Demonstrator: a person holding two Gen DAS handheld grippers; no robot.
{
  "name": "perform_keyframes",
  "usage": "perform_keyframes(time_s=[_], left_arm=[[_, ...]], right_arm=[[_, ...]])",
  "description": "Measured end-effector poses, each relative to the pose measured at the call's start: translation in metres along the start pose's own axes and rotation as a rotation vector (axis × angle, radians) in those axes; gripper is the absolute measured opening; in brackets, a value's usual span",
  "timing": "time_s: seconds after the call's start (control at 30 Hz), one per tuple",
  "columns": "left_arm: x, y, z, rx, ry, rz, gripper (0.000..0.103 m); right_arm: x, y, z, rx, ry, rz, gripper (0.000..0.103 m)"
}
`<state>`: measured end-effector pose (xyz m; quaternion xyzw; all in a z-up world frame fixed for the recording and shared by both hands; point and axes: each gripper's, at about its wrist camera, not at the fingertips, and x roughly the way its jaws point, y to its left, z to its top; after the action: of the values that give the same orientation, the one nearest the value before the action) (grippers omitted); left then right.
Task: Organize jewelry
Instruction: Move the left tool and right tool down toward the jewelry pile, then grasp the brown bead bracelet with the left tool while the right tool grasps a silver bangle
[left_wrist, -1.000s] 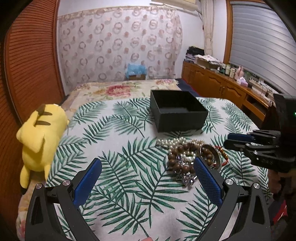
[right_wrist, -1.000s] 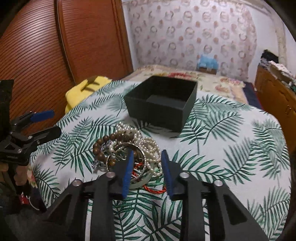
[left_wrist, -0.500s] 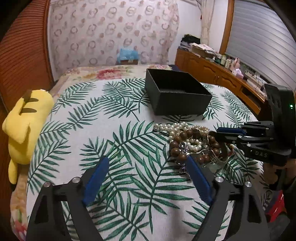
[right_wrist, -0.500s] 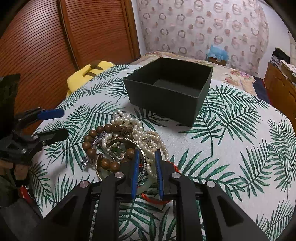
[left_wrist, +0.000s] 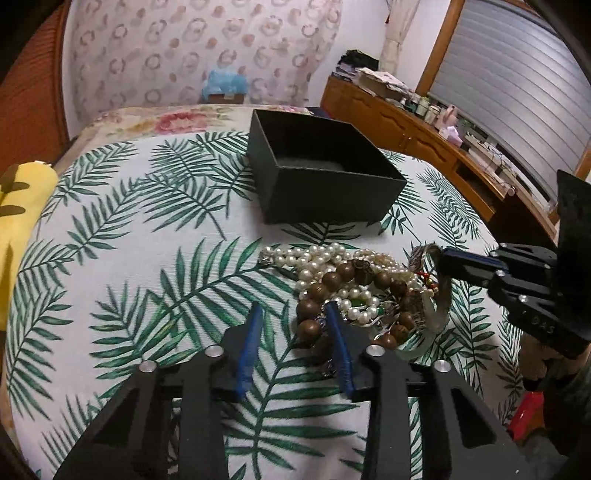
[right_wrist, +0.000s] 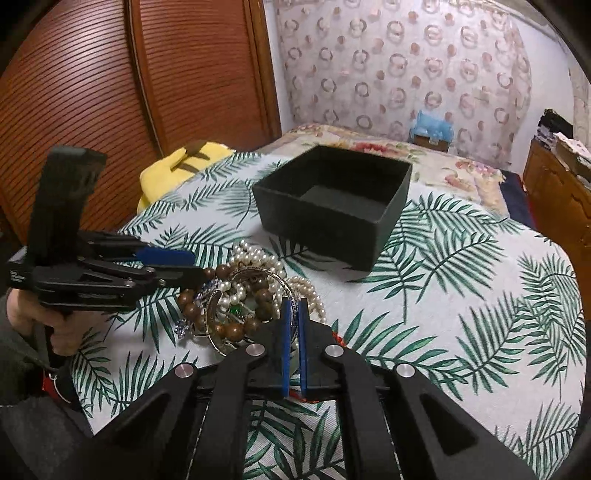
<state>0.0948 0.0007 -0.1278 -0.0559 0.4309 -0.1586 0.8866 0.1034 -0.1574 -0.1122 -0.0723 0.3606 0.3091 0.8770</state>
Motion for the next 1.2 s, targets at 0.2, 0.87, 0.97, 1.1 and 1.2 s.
perform_keyframes(time_s=[0.2, 0.87, 0.97, 1.1, 1.2], left_arm=[[0.007, -0.001, 0.004, -0.008, 0.008, -0.024, 0.01], [-0.05, -0.045, 0.037, 0.117, -0.167, 0.0, 0.0], [-0.045, -0.037, 0.036, 0.106, -0.154, 0.024, 0.0], [-0.029, -0.019, 0.027, 0.08, -0.094, 0.061, 0.0], [-0.014, -0.009, 0.019, 0.076, -0.04, 0.07, 0.003]], right_arm=[[-0.015, -0.006, -0.001, 0.009, -0.018, 0.002, 0.004], [-0.036, -0.012, 0.001, 0.014, -0.055, -0.027, 0.004], [-0.036, -0.013, 0.002, 0.016, -0.054, -0.027, 0.004], [-0.034, -0.014, 0.0, 0.022, -0.042, -0.025, 0.004], [-0.032, -0.014, -0.002, 0.027, -0.037, -0.024, 0.005]])
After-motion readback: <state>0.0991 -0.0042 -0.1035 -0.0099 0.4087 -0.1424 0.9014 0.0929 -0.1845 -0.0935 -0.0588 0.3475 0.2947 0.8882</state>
